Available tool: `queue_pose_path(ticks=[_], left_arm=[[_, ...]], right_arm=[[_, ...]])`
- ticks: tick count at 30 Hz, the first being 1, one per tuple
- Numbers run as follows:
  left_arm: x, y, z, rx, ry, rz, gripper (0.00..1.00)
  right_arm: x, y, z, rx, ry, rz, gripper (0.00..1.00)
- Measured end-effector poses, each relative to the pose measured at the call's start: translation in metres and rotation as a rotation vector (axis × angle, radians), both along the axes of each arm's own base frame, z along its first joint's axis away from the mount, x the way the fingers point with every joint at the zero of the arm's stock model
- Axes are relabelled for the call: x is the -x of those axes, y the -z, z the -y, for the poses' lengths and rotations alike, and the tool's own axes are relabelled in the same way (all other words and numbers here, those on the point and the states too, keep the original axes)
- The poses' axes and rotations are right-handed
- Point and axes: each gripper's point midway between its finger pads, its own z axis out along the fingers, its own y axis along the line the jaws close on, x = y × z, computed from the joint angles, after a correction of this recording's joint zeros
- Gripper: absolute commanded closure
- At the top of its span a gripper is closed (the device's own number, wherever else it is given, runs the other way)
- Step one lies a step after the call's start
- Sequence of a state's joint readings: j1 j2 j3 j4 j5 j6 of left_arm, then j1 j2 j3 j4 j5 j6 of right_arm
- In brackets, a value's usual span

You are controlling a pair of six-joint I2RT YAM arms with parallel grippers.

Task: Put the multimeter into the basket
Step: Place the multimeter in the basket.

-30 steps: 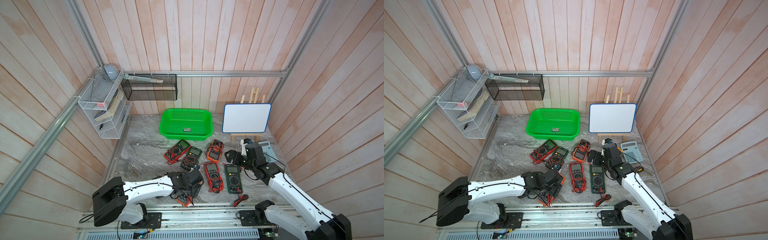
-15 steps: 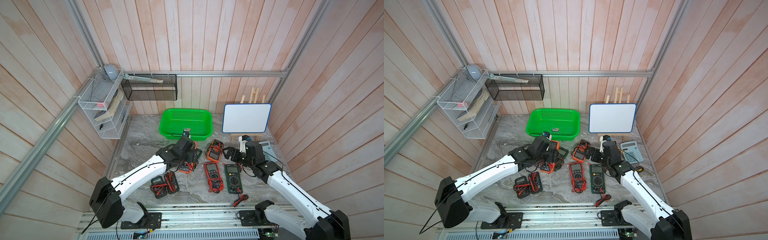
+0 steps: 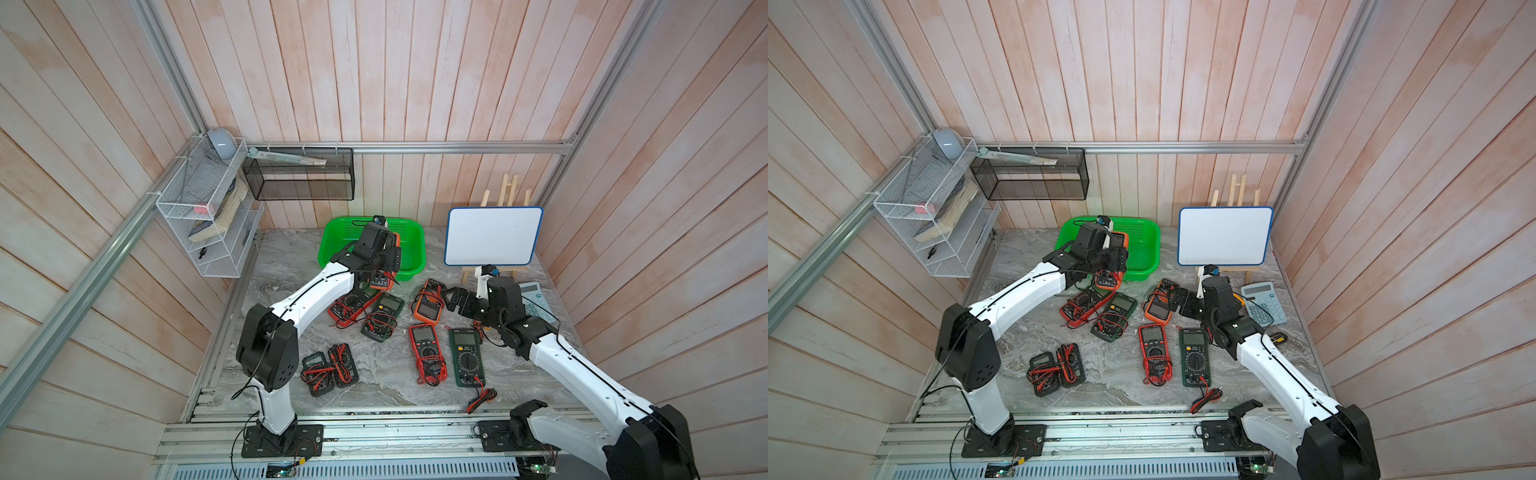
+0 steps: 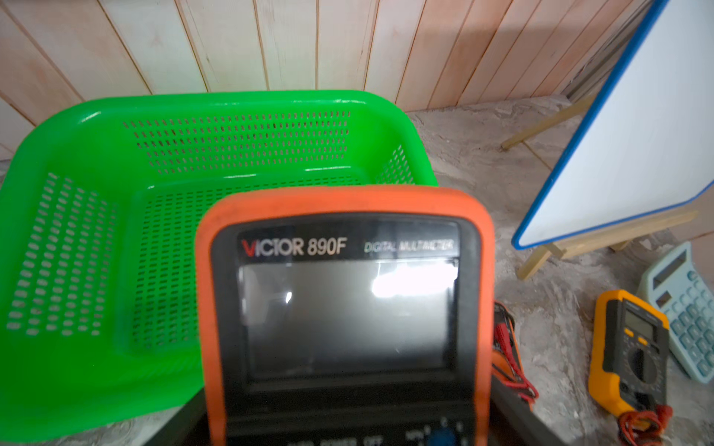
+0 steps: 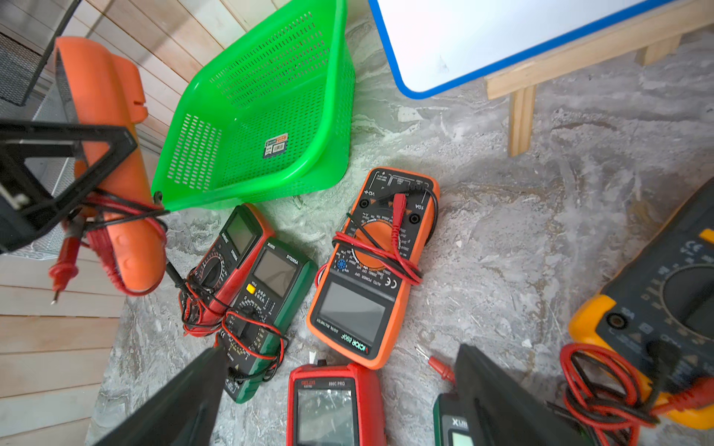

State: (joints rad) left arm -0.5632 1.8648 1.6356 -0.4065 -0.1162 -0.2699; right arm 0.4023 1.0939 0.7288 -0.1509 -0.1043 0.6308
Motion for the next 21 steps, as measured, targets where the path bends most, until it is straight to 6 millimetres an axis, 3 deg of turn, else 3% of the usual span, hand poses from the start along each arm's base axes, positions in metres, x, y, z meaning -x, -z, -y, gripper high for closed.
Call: queue_pose_path(ticks=[6, 13, 17, 21], left_arm=[[-0.047, -0.009, 0.014, 0.025, -0.004, 0.073, 1.00], [-0.084, -0.018, 0.035, 0.045, 0.007, 0.148, 1.00], [-0.096, -0.039, 0.043, 0.069, 0.015, 0.201, 1.00], [-0.104, -0.072, 0.048, 0.109, 0.017, 0.272, 1.00]], right_arm=[[-0.015, 0.008, -0.001, 0.015, 0.013, -0.020, 0.02], [-0.020, 0.030, -0.002, 0.037, 0.016, -0.076, 0.02], [-0.020, 0.032, -0.002, 0.039, 0.017, -0.080, 0.02], [-0.024, 0.032, -0.001, 0.036, 0.023, -0.074, 0.02]])
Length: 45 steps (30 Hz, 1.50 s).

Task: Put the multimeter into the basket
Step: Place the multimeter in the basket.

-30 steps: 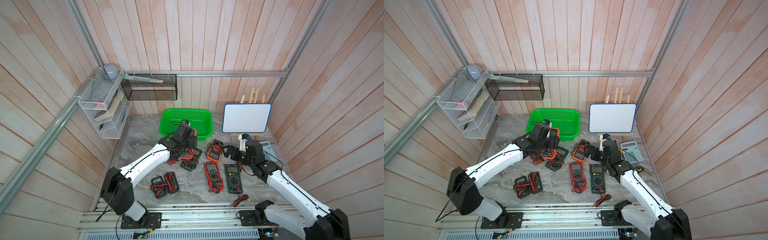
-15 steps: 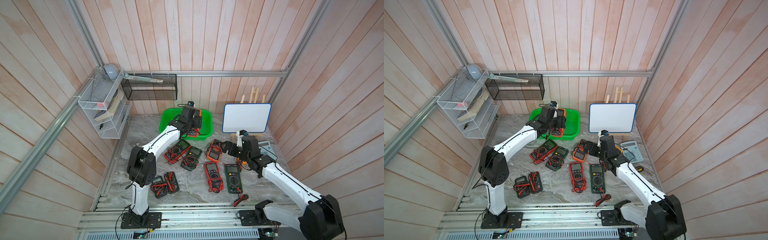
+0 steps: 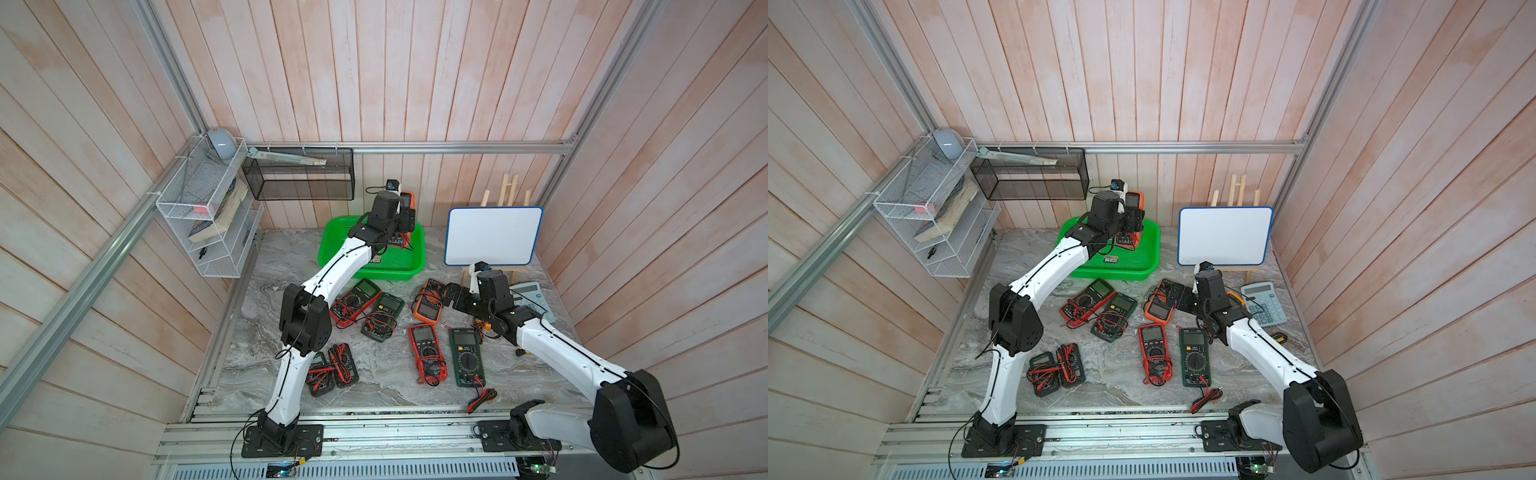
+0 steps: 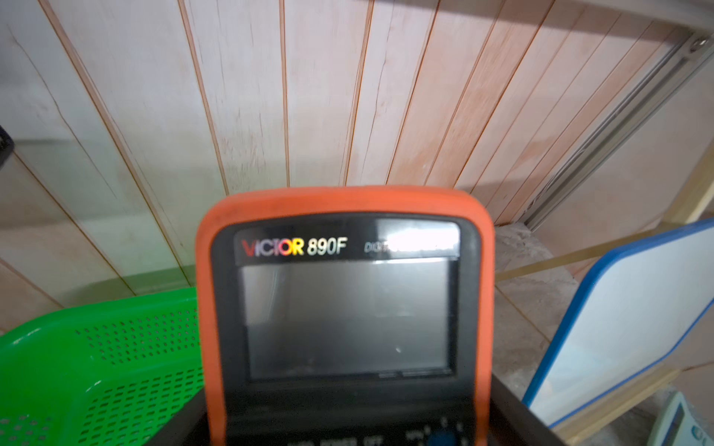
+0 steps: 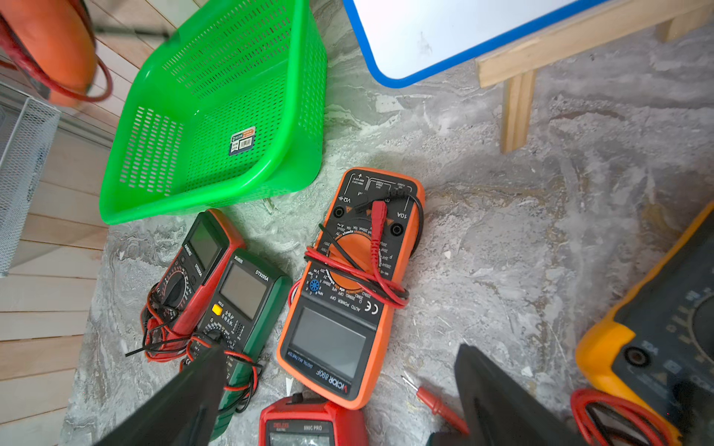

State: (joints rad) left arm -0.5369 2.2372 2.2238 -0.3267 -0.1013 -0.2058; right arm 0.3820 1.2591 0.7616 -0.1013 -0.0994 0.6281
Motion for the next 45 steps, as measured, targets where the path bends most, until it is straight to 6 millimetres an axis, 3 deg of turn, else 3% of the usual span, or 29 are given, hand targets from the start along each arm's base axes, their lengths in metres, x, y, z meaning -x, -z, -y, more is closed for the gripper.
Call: queue_pose_path(ticks=[3, 6, 11, 16, 20, 23, 29, 35, 38, 39, 45], left_arm=[[-0.002, -0.012, 0.001, 0.019, -0.003, 0.025, 1.00], [-0.006, -0.004, 0.002, 0.023, -0.014, 0.017, 1.00], [-0.019, 0.047, 0.005, 0.015, -0.037, -0.062, 1.00], [-0.027, 0.115, 0.005, -0.003, -0.071, -0.181, 1.00], [-0.027, 0.148, 0.002, -0.014, -0.095, -0.247, 1.00], [-0.026, 0.161, 0.001, -0.018, -0.107, -0.279, 0.99], [-0.025, 0.168, 0.001, 0.001, -0.120, -0.303, 0.77], [-0.023, 0.191, 0.006, -0.001, -0.109, -0.341, 0.40], [-0.021, 0.209, 0.008, -0.008, -0.107, -0.368, 0.16], [-0.021, 0.213, 0.008, -0.008, -0.107, -0.374, 0.00], [-0.022, 0.208, 0.015, 0.022, -0.086, -0.364, 0.00]], right_arm=[[-0.001, 0.003, 0.001, 0.002, 0.003, -0.006, 0.02], [-0.002, 0.003, 0.002, 0.002, 0.006, -0.006, 0.02], [-0.003, 0.004, 0.005, 0.003, 0.015, -0.008, 0.02], [0.001, 0.009, 0.007, 0.007, 0.018, -0.018, 0.02], [0.003, 0.009, 0.009, 0.006, 0.019, -0.016, 0.02], [0.004, 0.005, 0.009, 0.003, 0.019, -0.006, 0.02], [0.005, 0.006, 0.011, 0.003, 0.022, -0.006, 0.02], [0.006, 0.008, 0.011, 0.005, 0.023, -0.011, 0.02], [0.006, 0.008, 0.011, 0.006, 0.023, -0.013, 0.02], [0.006, 0.008, 0.012, 0.006, 0.023, -0.014, 0.02], [0.007, 0.009, 0.012, 0.007, 0.023, -0.017, 0.02]])
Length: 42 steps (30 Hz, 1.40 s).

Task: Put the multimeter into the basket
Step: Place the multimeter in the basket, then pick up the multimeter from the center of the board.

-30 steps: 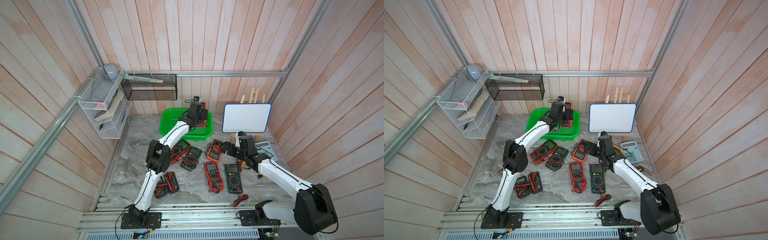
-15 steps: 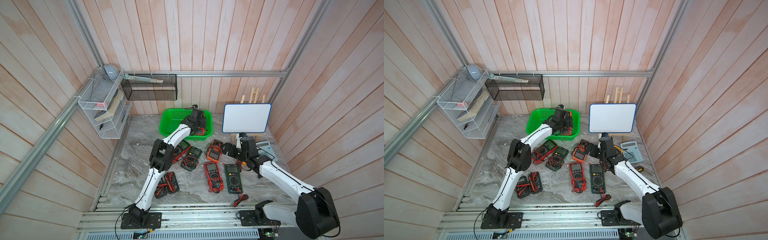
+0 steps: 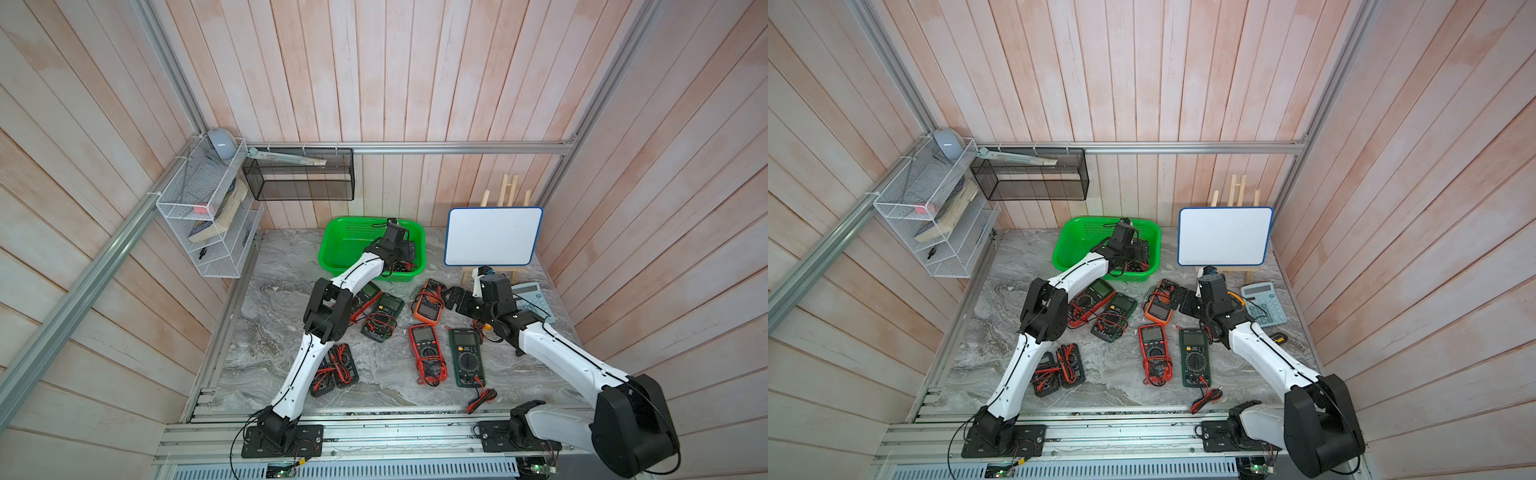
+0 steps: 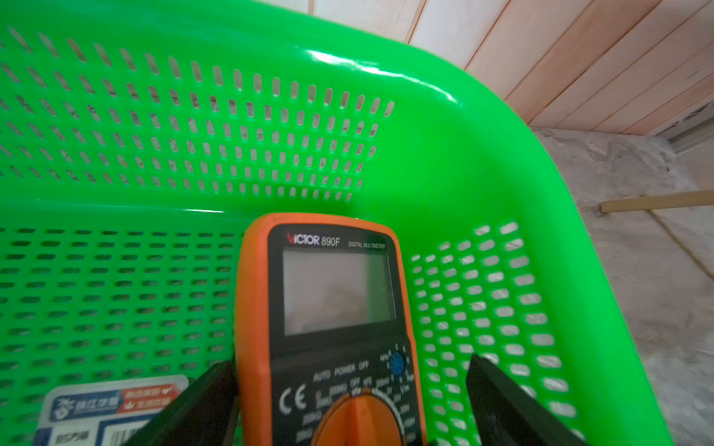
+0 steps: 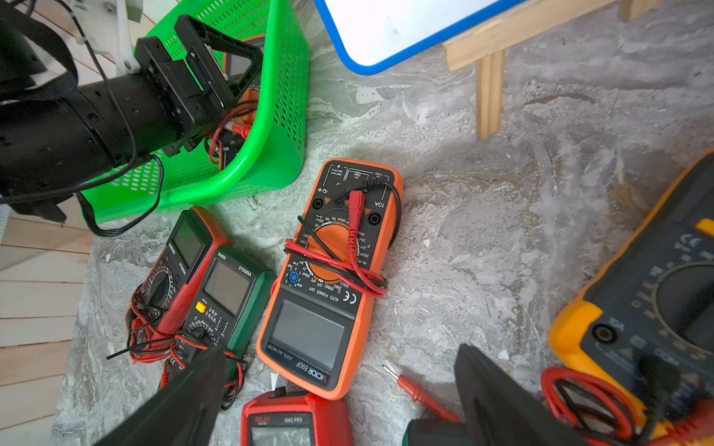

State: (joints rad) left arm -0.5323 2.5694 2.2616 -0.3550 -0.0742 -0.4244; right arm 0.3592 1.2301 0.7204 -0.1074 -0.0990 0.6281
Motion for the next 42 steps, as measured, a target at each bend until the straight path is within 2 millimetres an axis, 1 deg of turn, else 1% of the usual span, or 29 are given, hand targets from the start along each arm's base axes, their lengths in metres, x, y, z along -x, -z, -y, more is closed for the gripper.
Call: queue_pose_path(ticks=[3, 9, 13, 16, 20, 24, 29, 31, 34, 38, 42], left_arm=[[0.000, -0.004, 0.005, 0.019, 0.014, 0.007, 0.00], [0.002, -0.005, 0.010, 0.036, 0.034, 0.001, 0.00], [0.007, -0.014, 0.010, 0.037, 0.042, 0.004, 0.00], [0.012, -0.031, 0.009, 0.027, 0.050, 0.029, 0.00], [0.017, -0.058, 0.002, 0.009, 0.052, 0.076, 0.00], [0.025, -0.086, -0.007, -0.008, 0.054, 0.121, 0.00], [0.043, -0.118, -0.020, -0.017, 0.059, 0.161, 0.00], [0.053, -0.131, -0.026, -0.015, 0.062, 0.175, 0.00], [0.071, -0.144, -0.038, -0.018, 0.062, 0.189, 0.00], [0.095, -0.149, -0.056, -0.037, 0.052, 0.188, 0.00], [0.124, -0.133, -0.075, -0.070, 0.054, 0.149, 0.00]], right_arm=[[0.001, 0.000, 0.000, 0.002, 0.000, -0.004, 0.02], [0.003, 0.001, 0.001, 0.004, 0.000, -0.011, 0.02], [0.004, 0.002, 0.001, 0.005, 0.001, -0.015, 0.02], [0.005, 0.002, 0.002, 0.004, 0.002, -0.020, 0.02], [0.006, 0.002, 0.001, 0.002, -0.002, -0.025, 0.02], [0.009, -0.002, 0.001, -0.003, -0.005, -0.020, 0.02], [0.014, -0.007, -0.002, -0.013, -0.018, -0.004, 0.02], [0.017, -0.007, -0.005, -0.013, -0.028, -0.003, 0.02], [0.020, -0.006, -0.009, -0.013, -0.043, -0.003, 0.02], [0.022, -0.007, -0.015, -0.018, -0.061, 0.003, 0.02], [0.023, -0.007, -0.020, -0.026, -0.080, 0.005, 0.02]])
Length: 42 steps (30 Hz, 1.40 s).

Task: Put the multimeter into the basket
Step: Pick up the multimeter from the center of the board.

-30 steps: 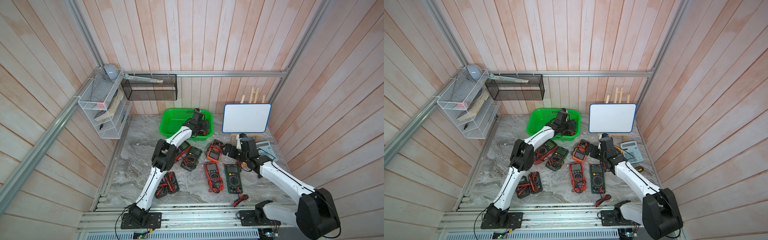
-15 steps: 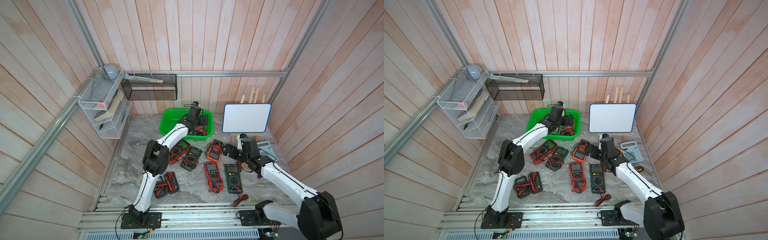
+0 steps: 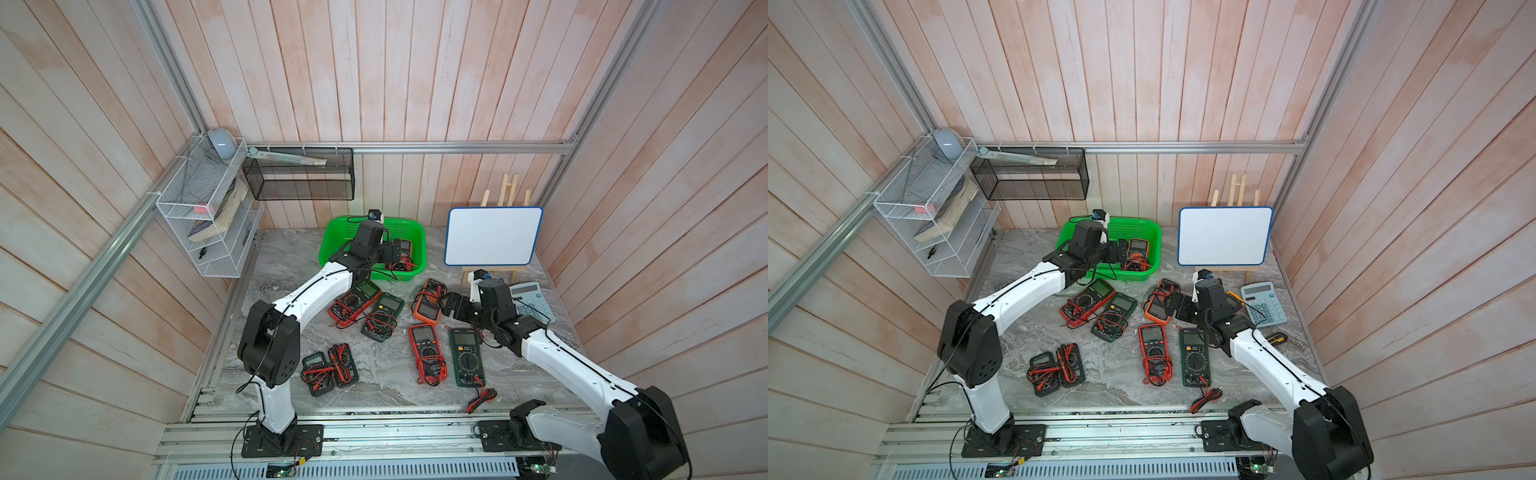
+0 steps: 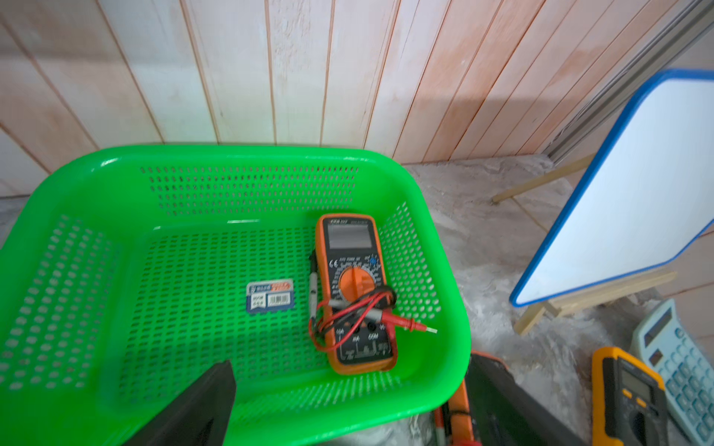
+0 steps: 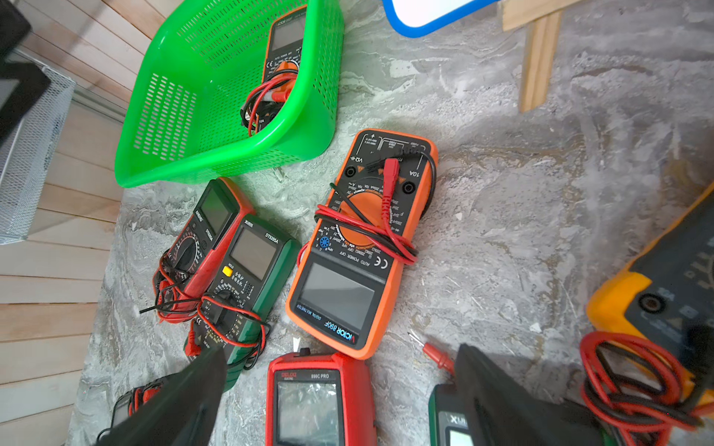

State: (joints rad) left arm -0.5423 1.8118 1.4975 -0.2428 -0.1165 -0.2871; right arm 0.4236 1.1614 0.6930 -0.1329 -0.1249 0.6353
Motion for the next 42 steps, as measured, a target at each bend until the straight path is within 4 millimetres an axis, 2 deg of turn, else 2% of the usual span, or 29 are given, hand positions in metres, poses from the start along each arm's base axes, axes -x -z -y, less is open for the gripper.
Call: queue_pose_path(ticks=[6, 9, 12, 15, 22, 27, 31, 35, 42], left_arm=[[0.048, 0.046, -0.025, -0.034, -0.002, -0.111, 0.00], [0.070, 0.065, -0.033, -0.033, -0.004, -0.164, 0.00], [0.085, 0.074, -0.036, -0.026, -0.002, -0.192, 0.00], [0.091, 0.075, -0.036, -0.016, -0.003, -0.199, 0.00], [0.093, 0.059, -0.032, 0.020, -0.001, -0.168, 0.00], [0.096, 0.055, -0.027, 0.028, 0.016, -0.162, 0.00], [0.101, 0.052, -0.027, 0.036, 0.025, -0.155, 0.00], [0.108, 0.051, -0.029, 0.045, 0.030, -0.153, 0.00], [0.116, 0.066, -0.033, 0.042, 0.023, -0.182, 0.00]], right_arm=[[0.012, 0.011, -0.012, -0.003, -0.055, -0.034, 0.02], [0.026, 0.023, -0.021, 0.006, -0.101, -0.072, 0.02], [0.047, 0.038, -0.030, 0.024, -0.158, -0.128, 0.02], [0.067, 0.049, -0.038, 0.037, -0.212, -0.166, 0.02], [0.109, 0.068, -0.043, 0.028, -0.271, -0.237, 0.02], [0.127, 0.076, -0.049, 0.020, -0.292, -0.277, 0.02], [0.131, 0.077, -0.053, 0.021, -0.293, -0.287, 0.02], [0.125, 0.078, -0.056, 0.046, -0.277, -0.292, 0.02], [0.113, 0.080, -0.065, 0.142, -0.274, -0.314, 0.02]])
